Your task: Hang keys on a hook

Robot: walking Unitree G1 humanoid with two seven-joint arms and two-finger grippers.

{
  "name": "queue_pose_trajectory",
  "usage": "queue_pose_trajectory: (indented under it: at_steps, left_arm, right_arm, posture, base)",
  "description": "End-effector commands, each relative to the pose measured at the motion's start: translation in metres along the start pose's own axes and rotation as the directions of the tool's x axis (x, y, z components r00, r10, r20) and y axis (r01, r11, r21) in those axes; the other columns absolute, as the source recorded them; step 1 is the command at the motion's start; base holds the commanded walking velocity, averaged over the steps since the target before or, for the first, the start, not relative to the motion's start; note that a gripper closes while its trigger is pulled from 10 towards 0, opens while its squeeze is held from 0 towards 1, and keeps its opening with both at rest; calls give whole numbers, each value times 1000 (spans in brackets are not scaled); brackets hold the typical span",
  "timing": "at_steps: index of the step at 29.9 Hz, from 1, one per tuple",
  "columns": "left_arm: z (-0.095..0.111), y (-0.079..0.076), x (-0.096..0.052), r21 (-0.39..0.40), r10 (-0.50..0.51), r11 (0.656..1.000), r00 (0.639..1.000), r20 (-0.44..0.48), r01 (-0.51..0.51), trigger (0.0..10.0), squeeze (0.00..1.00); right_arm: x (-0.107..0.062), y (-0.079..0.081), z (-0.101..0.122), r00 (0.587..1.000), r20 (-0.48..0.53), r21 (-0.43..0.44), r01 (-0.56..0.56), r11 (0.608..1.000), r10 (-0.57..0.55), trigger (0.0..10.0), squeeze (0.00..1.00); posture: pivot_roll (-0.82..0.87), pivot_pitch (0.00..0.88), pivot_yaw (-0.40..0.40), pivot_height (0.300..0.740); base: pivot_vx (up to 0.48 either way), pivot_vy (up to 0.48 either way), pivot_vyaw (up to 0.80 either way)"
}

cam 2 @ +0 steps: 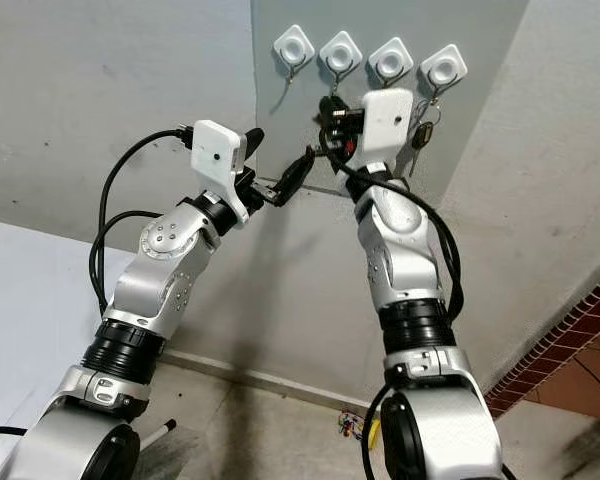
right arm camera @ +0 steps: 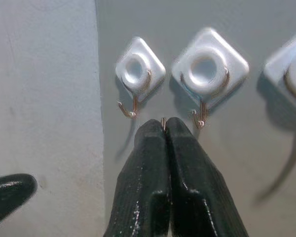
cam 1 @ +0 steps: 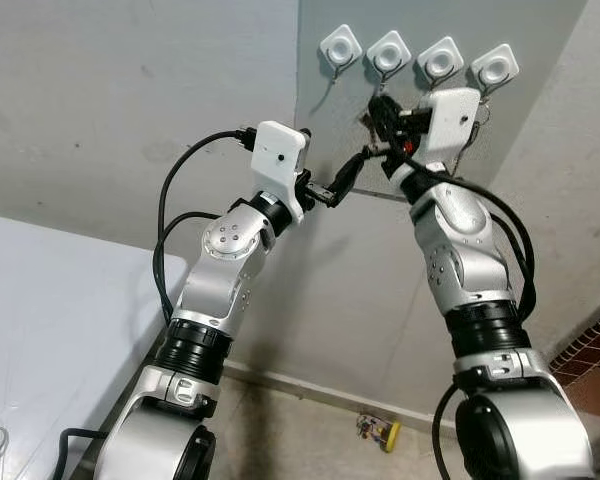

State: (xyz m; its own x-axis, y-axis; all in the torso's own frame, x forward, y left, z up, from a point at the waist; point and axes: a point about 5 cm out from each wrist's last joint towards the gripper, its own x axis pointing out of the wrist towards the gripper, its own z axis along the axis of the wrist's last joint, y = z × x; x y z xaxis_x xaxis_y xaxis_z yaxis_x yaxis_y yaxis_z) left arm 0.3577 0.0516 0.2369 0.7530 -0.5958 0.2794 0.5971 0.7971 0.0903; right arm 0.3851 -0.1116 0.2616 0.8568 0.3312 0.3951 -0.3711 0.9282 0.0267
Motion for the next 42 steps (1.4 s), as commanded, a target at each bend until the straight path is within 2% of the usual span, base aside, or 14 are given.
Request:
queue_pose_trajectory:
  at_steps: [1, 6, 16, 17, 21, 27, 28, 29, 30, 37, 38, 39, 40, 42]
  left_arm:
    - [7, -2, 1, 5, -17, 1000, 1000, 20, 17, 10000, 0]
    - [6, -2, -1, 2, -13, 1000, 1000, 16, 13, 10000, 0]
    - [6, -2, -2, -4, -11, 1000, 1000, 11, 11, 10000, 0]
    - [6, -2, -2, -5, -10, 1000, 1000, 11, 10, 10000, 0]
    - [7, -2, -2, -9, -7, 1000, 1000, 12, 8, 10000, 0]
    - [7, -1, -2, -19, -1, 1000, 1000, 9, 1, 10000, 0]
    - [7, -1, -2, -19, -1, 1000, 1000, 9, 1, 10000, 0]
    - [7, -1, -2, -19, -1, 1000, 1000, 10, 1, 10000, 0]
    - [7, -1, -2, -16, 0, 1000, 1000, 10, 0, 10000, 0]
    - [8, 0, -1, -24, 6, 1000, 1000, 9, -6, 10000, 0]
    - [9, 0, -1, -20, 7, 1000, 1000, 12, -7, 10000, 0]
    - [9, 0, -1, -20, 7, 1000, 1000, 12, -7, 10000, 0]
    - [9, 1, -2, -18, 10, 1000, 1000, 12, -10, 10000, 0]
    - [8, 2, -2, -16, 15, 1000, 1000, 8, -15, 10000, 0]
  right_arm:
    - [6, -1, 8, 999, 35, 22, -1, 1000, 0, 10000, 0]
    - [14, -7, 13, 998, 51, 77, 19, 997, -23, 10000, 0]
    - [21, -12, 19, 996, 76, 112, 33, 993, -41, 10000, 0]
    - [21, -14, 19, 996, 78, 152, 40, 988, -53, 10000, 0]
    - [21, -16, 17, 995, 73, 212, 49, 976, -66, 10000, 0]
    - [16, -17, 6, 993, 68, 432, 55, 900, -93, 10000, 0]
    - [16, -17, 6, 993, 68, 432, 55, 900, -93, 10000, 0]
    - [15, -16, 4, 993, 67, 469, 55, 881, -98, 10000, 0]
    - [13, -16, 1, 992, 64, 536, 61, 842, -112, 10000, 0]
    - [8, -15, -7, 993, 55, 581, 52, 812, -102, 10000, 0]
    - [4, -14, -11, 993, 55, 593, 49, 804, -102, 10000, 482]
    - [4, -14, -11, 993, 55, 593, 49, 804, -102, 10000, 482]
    - [1, -15, -14, 993, 54, 600, 50, 798, -102, 10000, 1000]
    - [-4, -15, -15, 993, 64, 599, 44, 799, -102, 10000, 1000]
  posture:
    - [-36, 1, -21, 740]
    - [-25, 7, -24, 740]
    - [-20, 12, -26, 740]
    - [-18, 13, -27, 740]
    - [-18, 14, -28, 740]
    - [-17, 17, -27, 740]
    - [-17, 17, -27, 740]
    - [-18, 18, -26, 740]
    - [-18, 18, -26, 740]
    - [-18, 18, -26, 740]
    - [-14, 16, -23, 740]
    - [-14, 16, -23, 740]
    - [-14, 16, -23, 740]
    - [-14, 16, -23, 740]
  base:
    - [0, 0, 0]
    - [0, 0, 0]
    - [0, 0, 0]
    - [0, 0, 0]
    - [0, 0, 0]
    - [0, 0, 0]
    - [0, 0, 0]
    - [0, 0, 0]
    - [0, 0, 0]
    - [0, 0, 0]
    - [0, 0, 0]
    - [0, 0, 0]
    - [0, 0, 0]
    - [0, 0, 0]
